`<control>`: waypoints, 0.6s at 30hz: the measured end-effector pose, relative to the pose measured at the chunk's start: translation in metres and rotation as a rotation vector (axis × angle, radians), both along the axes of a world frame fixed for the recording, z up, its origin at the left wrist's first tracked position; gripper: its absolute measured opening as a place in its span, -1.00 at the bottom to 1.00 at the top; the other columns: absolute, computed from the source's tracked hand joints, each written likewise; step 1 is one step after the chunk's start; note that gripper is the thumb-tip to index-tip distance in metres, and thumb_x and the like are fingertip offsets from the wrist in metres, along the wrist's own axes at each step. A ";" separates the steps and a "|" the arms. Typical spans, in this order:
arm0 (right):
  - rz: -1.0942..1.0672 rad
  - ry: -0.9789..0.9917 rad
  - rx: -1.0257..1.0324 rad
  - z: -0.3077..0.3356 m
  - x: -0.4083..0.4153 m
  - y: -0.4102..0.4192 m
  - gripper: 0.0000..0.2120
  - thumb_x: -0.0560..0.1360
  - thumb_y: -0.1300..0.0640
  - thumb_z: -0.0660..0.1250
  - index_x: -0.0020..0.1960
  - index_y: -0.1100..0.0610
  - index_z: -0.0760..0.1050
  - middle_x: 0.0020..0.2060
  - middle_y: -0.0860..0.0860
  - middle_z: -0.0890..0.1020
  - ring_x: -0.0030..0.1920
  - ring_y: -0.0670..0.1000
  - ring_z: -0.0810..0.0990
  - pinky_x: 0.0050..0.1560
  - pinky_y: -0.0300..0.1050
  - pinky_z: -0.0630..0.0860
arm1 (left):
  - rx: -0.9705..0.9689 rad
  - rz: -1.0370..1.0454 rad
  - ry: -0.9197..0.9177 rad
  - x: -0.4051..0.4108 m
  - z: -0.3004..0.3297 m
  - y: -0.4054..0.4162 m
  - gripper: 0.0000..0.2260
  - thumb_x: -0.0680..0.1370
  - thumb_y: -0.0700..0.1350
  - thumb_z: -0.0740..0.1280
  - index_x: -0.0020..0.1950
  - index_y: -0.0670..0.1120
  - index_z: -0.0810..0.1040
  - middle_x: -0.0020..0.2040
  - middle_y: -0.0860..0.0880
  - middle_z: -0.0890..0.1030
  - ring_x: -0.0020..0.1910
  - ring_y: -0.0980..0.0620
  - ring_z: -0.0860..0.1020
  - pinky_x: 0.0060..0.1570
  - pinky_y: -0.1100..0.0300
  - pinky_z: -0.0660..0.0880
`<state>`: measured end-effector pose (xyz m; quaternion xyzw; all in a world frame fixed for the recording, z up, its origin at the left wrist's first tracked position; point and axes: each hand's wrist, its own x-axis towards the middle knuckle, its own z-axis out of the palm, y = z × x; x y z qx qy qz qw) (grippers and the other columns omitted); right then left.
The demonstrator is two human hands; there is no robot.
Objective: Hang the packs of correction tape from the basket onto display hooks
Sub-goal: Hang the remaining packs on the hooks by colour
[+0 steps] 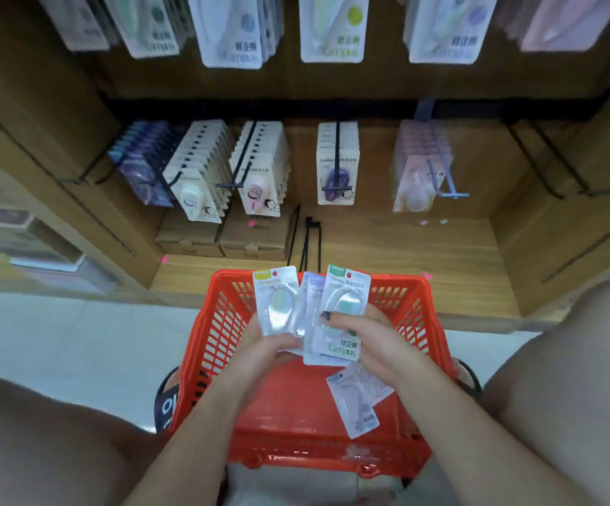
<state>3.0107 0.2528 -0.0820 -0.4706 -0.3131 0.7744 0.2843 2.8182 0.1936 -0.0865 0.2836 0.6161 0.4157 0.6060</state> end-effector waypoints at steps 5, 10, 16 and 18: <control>0.014 0.066 0.057 0.036 0.008 0.000 -0.61 0.53 0.36 0.44 0.35 0.20 0.59 0.22 0.22 0.69 0.23 0.27 0.68 0.30 0.33 0.57 | 0.131 0.062 0.004 0.009 0.039 0.007 -0.65 0.64 -0.20 0.37 0.40 0.06 0.53 0.24 -0.02 0.71 0.21 -0.09 0.69 0.19 -0.16 0.61; 0.019 0.105 0.120 0.071 0.024 -0.003 -0.58 0.52 0.35 0.43 0.36 0.17 0.58 0.24 0.17 0.69 0.26 0.23 0.67 0.31 0.31 0.55 | 0.278 0.134 0.274 0.011 0.064 0.015 -0.79 0.68 -0.09 0.35 0.31 0.06 0.59 0.17 0.08 0.72 0.19 0.07 0.68 0.29 -0.08 0.57; -0.058 0.096 0.228 0.114 0.047 -0.004 -0.43 0.42 0.33 0.54 0.40 0.17 0.52 0.24 0.14 0.70 0.25 0.20 0.69 0.33 0.29 0.55 | 0.515 -0.002 0.346 0.023 0.110 0.023 -0.52 0.63 -0.25 0.39 0.46 0.14 0.37 0.24 0.31 0.58 0.28 0.28 0.55 0.16 0.36 0.51; -0.082 0.108 0.274 0.132 0.054 -0.003 -0.38 0.36 0.33 0.57 0.39 0.18 0.52 0.22 0.14 0.71 0.23 0.21 0.69 0.30 0.28 0.56 | 0.597 -0.088 0.355 0.030 0.129 0.025 -0.37 0.66 -0.26 0.35 0.60 0.18 0.19 0.36 0.39 0.49 0.40 0.32 0.45 0.29 0.36 0.46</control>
